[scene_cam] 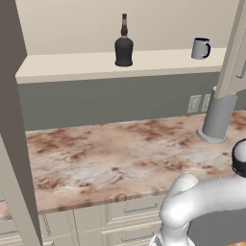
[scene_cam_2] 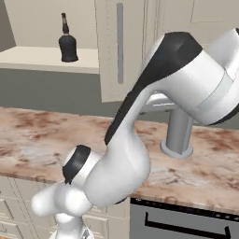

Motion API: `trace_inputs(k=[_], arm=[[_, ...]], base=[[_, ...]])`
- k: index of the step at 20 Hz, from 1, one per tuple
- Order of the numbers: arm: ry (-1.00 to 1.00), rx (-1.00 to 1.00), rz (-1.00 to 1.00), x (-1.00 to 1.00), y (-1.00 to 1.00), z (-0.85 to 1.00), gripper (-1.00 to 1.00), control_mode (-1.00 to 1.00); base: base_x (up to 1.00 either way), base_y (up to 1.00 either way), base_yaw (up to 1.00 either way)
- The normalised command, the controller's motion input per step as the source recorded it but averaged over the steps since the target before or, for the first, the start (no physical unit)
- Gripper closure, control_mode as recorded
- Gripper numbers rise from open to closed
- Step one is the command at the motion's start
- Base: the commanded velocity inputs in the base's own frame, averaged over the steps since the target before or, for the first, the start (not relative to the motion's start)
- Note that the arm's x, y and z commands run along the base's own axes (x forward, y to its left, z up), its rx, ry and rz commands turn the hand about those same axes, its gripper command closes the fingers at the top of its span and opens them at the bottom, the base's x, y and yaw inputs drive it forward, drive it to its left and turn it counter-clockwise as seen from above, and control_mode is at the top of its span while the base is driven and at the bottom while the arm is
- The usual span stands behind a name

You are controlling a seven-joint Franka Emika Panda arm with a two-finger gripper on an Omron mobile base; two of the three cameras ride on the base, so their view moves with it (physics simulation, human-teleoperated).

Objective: Open the cabinet directly in front. Then move the liquor and the mug to the dining counter with the jar on it.

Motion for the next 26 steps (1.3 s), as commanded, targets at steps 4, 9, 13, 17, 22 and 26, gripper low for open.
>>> trace_inputs(k=[4, 9, 13, 17, 22, 26], arm=[[0.0, -0.04, 0.4, -1.0, 0.0, -1.0, -1.0, -1.0], [-0.02, -0.11, 0.06, -0.25, -0.02, -0.67, -1.0, -1.0], [-0.09, 0.03, -0.16, -0.14, 0.55, -0.03, -1.0, -1.0], [-0.3, 0.07, -0.42, -0.43, 1.0, 0.0, -1.0, -1.0], [-0.4, 0.04, -0.45, -0.71, 1.0, 0.41, -1.0, -1.0], [-0.33, -0.01, -0.43, -0.3, 1.0, 0.53, -1.0, -1.0]], base=[[0.0, 0.0, 0.0], [0.0, 0.0, 0.0], [0.0, 0.0, 0.0], [0.0, 0.0, 0.0], [0.0, 0.0, 0.0], [0.0, 0.0, 0.0]])
